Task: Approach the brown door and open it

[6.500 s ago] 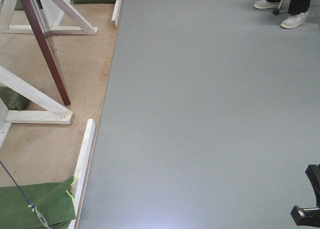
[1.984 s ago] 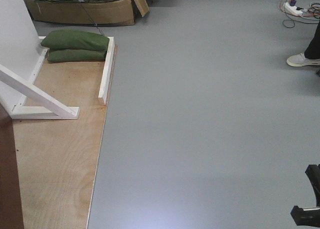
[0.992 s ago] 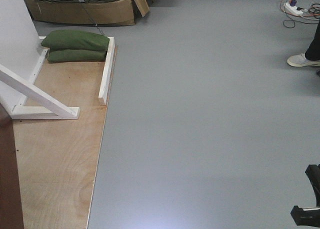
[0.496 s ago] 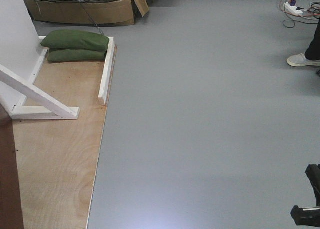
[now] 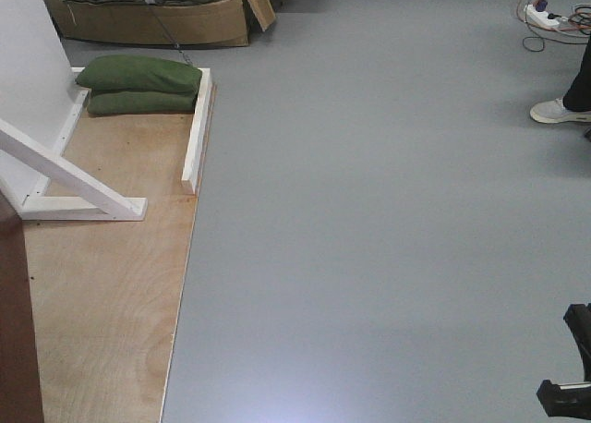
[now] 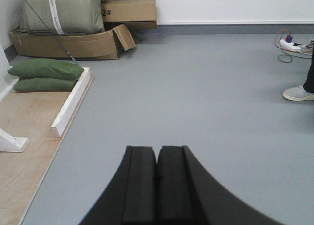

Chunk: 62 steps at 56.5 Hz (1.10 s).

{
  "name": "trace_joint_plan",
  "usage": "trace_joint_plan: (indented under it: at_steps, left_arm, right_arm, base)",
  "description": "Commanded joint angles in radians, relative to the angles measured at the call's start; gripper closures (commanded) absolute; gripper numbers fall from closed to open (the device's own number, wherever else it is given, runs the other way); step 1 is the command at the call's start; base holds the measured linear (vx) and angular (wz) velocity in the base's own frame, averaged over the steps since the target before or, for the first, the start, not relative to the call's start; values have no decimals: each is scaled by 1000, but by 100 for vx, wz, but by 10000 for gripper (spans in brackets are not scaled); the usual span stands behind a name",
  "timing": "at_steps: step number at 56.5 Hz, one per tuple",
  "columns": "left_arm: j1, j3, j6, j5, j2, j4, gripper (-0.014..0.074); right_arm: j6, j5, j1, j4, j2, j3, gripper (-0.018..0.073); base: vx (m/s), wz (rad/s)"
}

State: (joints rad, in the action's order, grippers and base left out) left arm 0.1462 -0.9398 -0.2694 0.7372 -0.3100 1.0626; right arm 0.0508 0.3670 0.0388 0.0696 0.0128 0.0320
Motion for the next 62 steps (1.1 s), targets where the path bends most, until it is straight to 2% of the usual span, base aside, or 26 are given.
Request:
trace_joint_plan:
  at_steps: [1, 10, 17, 19, 40, 52, 58, 62]
  left_arm:
    - [2, -27, -161, 86, -16, 174, 561]
    - [2, -27, -447, 308, -16, 359, 561]
    - [2, -27, -619, 510, -16, 440, 561]
    - [2, -27, -646, 516, -15, 445, 561]
    - [3, -27, -641, 516, -18, 436, 561]
    - [5, -27, -641, 516, -84, 442, 561]
    - [6, -27, -641, 516, -109, 489, 561]
    - [6, -27, -641, 516, -116, 573, 561]
  right_arm:
    - [6, -77, 0, -3, 6, 4, 559]
    - [6, -77, 0, -3, 6, 4, 559]
    - [6, -77, 0, -3, 6, 4, 559]
    - [6, -77, 0, -3, 6, 4, 559]
    - [6, -77, 0, -3, 6, 4, 559]
    - [6, -77, 0, -3, 6, 4, 559]
    - [6, -77, 0, -3, 6, 4, 559]
    - [6, -77, 0, -3, 6, 4, 559]
  base:
    - [0, 0]
    - [0, 0]
    - [0, 0]
    - [0, 0]
    - [0, 0]
    - [0, 0]
    - [0, 0]
    - [0, 0]
